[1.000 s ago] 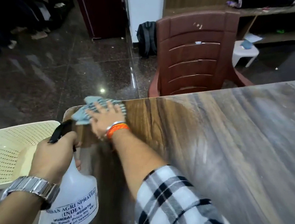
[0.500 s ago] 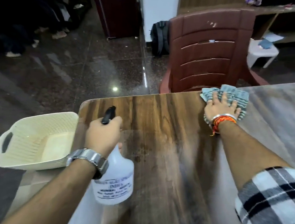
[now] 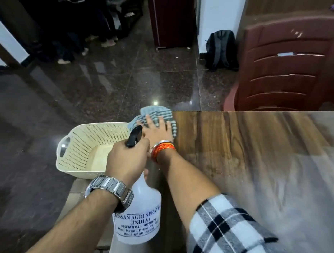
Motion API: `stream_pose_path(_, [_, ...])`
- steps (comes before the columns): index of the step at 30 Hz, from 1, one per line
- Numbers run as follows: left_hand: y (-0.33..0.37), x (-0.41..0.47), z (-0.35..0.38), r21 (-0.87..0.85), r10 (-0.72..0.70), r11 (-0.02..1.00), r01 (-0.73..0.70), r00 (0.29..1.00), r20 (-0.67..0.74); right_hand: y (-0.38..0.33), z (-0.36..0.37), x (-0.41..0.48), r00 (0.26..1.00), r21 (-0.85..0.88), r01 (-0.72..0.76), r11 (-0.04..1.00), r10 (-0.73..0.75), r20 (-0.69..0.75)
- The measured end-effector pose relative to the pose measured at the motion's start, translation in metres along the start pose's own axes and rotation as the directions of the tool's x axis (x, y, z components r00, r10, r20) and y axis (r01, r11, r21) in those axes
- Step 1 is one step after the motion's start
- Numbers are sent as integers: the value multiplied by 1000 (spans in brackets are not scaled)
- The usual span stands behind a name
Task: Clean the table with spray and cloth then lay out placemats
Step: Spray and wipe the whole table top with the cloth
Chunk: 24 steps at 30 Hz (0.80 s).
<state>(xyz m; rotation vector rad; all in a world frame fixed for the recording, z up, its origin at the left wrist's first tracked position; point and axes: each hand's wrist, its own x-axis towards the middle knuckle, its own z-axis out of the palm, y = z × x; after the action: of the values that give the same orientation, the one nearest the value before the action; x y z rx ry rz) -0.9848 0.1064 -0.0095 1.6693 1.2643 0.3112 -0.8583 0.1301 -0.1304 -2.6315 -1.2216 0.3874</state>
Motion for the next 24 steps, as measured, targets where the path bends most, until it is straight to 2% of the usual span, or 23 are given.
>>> stream_pose_path(3, [-7,3,-17,17,6,1000,-6,1000,-16,-20,-1,7,997,-54,64,996,-63,37])
stream_pose_path(9, [-13,-5,-18,4,-16,1000,17,999,-36,-11,4,-48,998,13,56,998,-56,25])
stream_pose_path(15, [-5,-17,3,-4,-18,1000,18,999,-36,73,-3,-102,971,65,-230,971,234,-58])
stream_pose_path(18, [2,-26,7,-17,16,1000,-16,999,-41,147,-17,-143,874,62,-461,885,465,-143])
stream_pose_path(21, [6,-32,8,-25,65,997,-66,996,-67,211,-32,-187,708,136,-679,721,693,-137])
stream_pose_path(23, [9,-34,6,-34,85,996,-88,993,-79,222,-35,-197,627,171,-752,636,771,-110])
stream_pose_path(24, [10,-35,4,-43,91,995,-95,992,-88,217,-35,-195,613,180,-762,622,782,-111])
